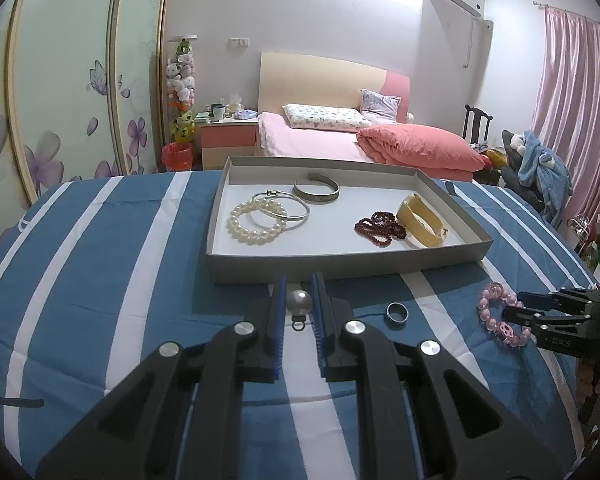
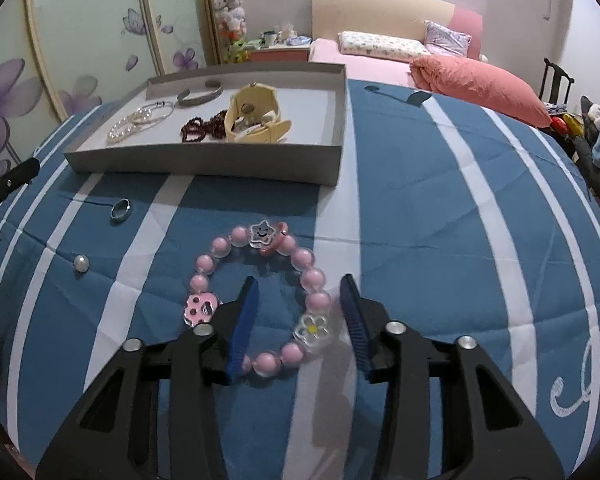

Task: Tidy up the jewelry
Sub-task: 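Grasp the pink beaded charm bracelet with the right tool and lift it, then carry the pink bracelet and pearl earring into the gray tray and release both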

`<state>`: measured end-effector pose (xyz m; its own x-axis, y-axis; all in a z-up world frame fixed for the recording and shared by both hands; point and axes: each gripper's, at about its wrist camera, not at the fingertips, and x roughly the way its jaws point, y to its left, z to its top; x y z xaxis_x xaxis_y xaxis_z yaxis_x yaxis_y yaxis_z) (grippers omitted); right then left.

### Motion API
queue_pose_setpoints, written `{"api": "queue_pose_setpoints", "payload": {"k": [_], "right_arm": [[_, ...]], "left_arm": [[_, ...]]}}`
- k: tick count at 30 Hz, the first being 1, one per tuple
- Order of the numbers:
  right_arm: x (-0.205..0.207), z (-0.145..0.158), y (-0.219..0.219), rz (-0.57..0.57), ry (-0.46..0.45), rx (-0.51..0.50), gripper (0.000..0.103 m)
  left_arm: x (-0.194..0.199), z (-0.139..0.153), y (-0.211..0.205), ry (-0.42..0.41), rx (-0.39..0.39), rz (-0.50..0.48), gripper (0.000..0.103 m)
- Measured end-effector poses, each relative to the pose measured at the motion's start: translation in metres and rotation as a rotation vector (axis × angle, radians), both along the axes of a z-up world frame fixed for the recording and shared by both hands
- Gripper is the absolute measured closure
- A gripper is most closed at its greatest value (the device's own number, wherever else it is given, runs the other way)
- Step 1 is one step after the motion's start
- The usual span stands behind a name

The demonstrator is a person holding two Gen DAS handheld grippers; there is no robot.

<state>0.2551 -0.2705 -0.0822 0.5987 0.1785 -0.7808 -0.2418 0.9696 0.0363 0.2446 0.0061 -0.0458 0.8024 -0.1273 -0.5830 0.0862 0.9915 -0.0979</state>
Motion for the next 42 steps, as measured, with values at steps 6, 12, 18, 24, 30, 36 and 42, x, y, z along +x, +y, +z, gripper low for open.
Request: {"api": "queue_pose_setpoints", "payload": {"k": [6, 12, 18, 24, 30, 36, 42], "right_arm": [[0.010, 0.001, 0.005, 0.035, -0.004, -0.017, 0.062], [0.002, 0.001, -0.005, 0.042, 0.000, -0.013, 0.063], [-0.002, 0.000, -0.010, 0.028, -0.012, 0.012, 0.089], [-0.007, 0.007, -0.010, -0.006, -0.054, 0.040, 0.089], [-0.018, 0.033, -0.010, -0.006, -0.160, 0.139, 0.089], [-0.029, 0.059, -0.001, 0.021, -0.279, 0.232, 0.089], [-0.033, 0.072, 0.004, 0.019, -0.335, 0.287, 0.089]], "left_arm": [[0.000, 0.000, -0.001, 0.000, 0.000, -0.001, 0.089], [-0.001, 0.000, -0.001, 0.003, -0.005, -0.002, 0.089], [-0.001, 0.000, -0.001, 0.002, -0.005, 0.000, 0.089], [-0.001, 0.000, -0.001, 0.001, -0.007, 0.000, 0.089], [-0.004, 0.004, -0.001, -0.014, -0.011, -0.002, 0.089], [-0.008, 0.008, -0.001, -0.026, -0.021, -0.003, 0.089], [-0.012, 0.012, -0.003, -0.043, -0.031, -0.010, 0.089]]}}
